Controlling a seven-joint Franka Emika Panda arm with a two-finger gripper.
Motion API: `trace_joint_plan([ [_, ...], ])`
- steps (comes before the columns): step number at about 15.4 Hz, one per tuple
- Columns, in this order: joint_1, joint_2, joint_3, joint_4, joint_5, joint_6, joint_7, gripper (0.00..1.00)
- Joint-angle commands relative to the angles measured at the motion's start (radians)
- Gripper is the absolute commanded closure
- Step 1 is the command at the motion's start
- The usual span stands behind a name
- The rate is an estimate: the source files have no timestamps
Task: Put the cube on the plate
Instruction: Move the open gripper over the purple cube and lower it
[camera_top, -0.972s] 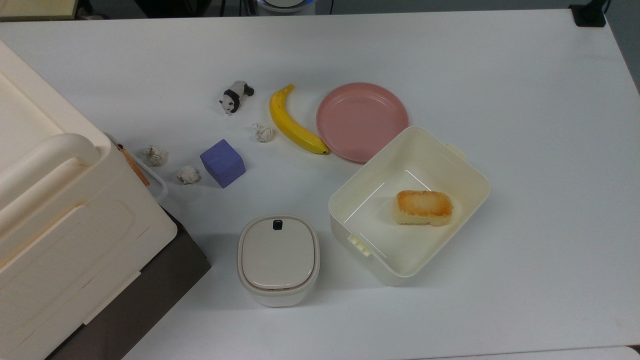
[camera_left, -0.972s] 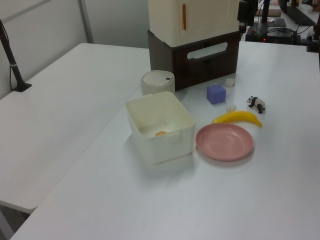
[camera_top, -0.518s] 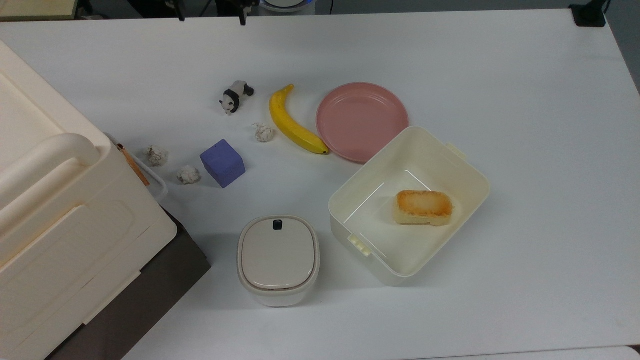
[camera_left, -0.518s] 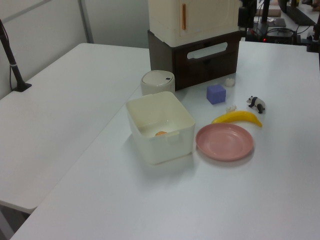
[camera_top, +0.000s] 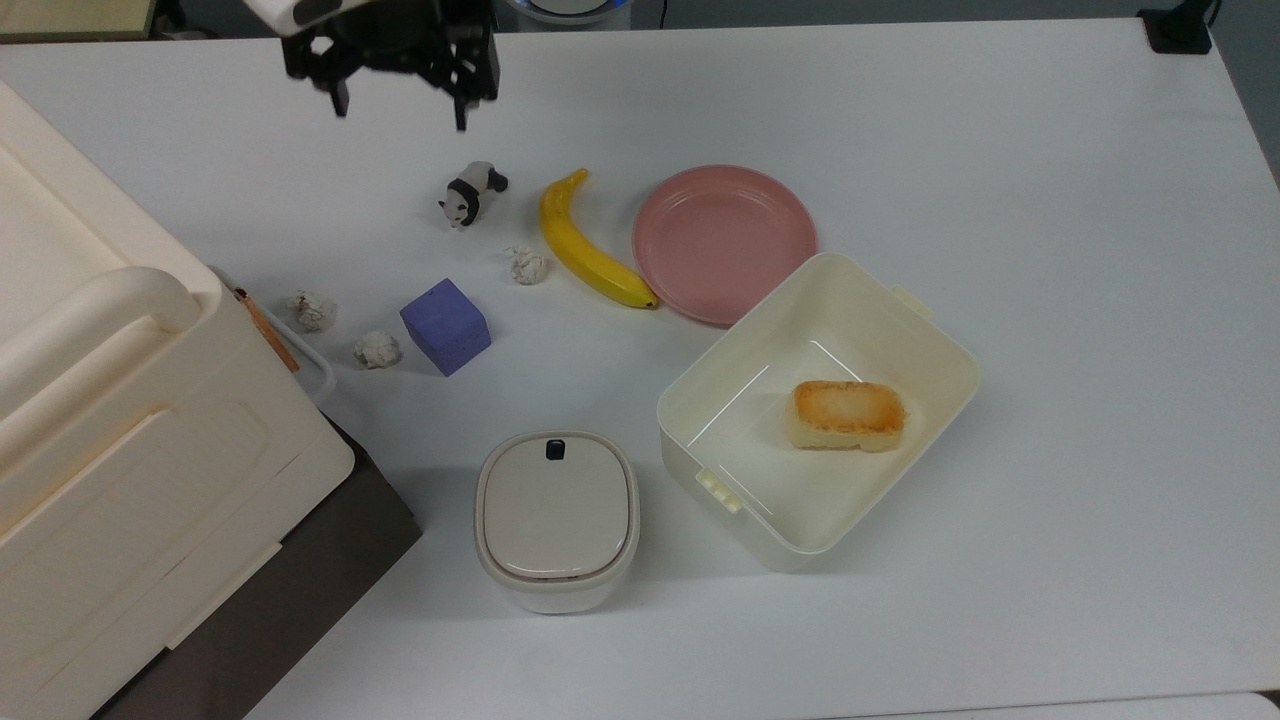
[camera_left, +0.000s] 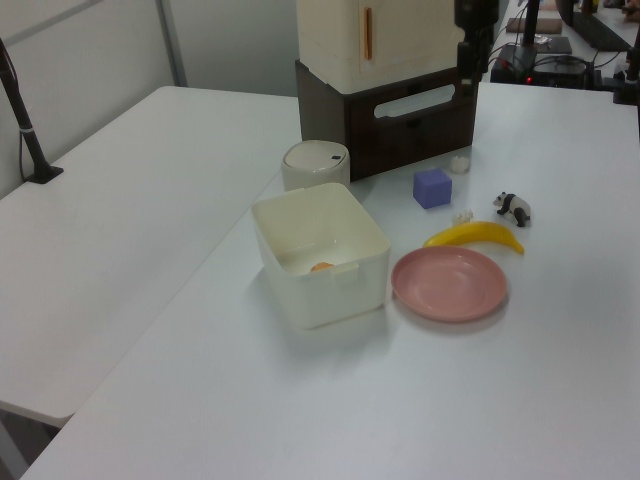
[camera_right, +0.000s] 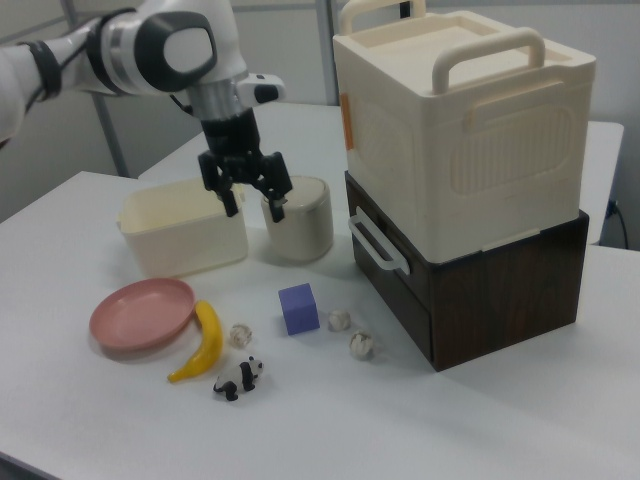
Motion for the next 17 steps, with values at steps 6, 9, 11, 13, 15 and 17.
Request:
trace_joint_plan([
  [6, 0.015, 0.149, -0.004, -0.033, -0.061, 0.165, 0.009, 0.00],
  [9, 0.030, 0.179, -0.004, -0.044, -0.076, 0.190, 0.015, 0.00],
  [11, 0.040, 0.194, -0.005, -0.061, -0.078, 0.190, 0.018, 0.00],
  [13, 0.038, 0.202, -0.008, -0.078, -0.073, 0.191, 0.063, 0.00],
  [15, 0.037, 0.222, -0.007, -0.085, -0.060, 0.193, 0.162, 0.00],
  [17, 0.037, 0.238, -0.007, -0.104, -0.058, 0.232, 0.262, 0.00],
])
